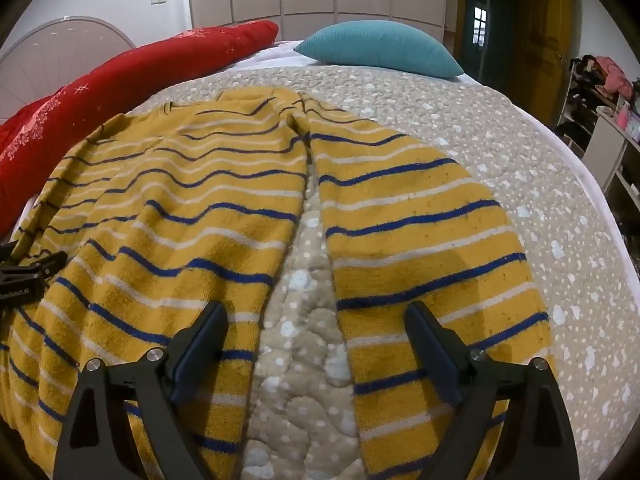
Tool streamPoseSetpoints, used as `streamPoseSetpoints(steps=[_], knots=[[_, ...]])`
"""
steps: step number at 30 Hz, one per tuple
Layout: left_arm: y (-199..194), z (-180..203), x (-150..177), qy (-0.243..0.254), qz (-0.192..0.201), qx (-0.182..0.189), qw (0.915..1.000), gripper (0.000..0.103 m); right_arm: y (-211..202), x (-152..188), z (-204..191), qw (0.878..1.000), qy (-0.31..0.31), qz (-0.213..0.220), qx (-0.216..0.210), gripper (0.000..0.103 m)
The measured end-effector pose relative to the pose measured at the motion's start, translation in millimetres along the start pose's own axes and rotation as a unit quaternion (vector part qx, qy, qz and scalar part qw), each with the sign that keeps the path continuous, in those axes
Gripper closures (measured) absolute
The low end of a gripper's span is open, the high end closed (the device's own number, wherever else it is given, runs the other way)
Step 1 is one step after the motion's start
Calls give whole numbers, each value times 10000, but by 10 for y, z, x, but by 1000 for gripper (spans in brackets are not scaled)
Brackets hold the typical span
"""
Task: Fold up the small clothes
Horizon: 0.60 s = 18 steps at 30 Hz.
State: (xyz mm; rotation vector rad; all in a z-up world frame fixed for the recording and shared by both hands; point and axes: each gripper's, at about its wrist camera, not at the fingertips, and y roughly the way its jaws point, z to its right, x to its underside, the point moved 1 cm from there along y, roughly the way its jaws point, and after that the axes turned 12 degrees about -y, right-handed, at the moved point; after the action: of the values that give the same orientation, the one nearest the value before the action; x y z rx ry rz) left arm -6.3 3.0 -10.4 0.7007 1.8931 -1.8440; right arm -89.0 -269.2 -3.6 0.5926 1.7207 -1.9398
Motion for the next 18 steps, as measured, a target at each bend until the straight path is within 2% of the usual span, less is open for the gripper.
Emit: streamPoseSetpoints(steps=[6, 8, 18], knots=[[-35, -78, 18, -139, 35, -18, 9999, 0, 6, -9, -7, 10000, -2, -6, -4, 8], [-30, -111, 29, -196, 21, 103, 9998, 0, 6, -8, -4, 10000, 4, -1, -18, 7], [-26, -101, 23, -185, 2, 116, 9998, 0, 27, -4, -16, 9999, 21, 18, -97, 5]])
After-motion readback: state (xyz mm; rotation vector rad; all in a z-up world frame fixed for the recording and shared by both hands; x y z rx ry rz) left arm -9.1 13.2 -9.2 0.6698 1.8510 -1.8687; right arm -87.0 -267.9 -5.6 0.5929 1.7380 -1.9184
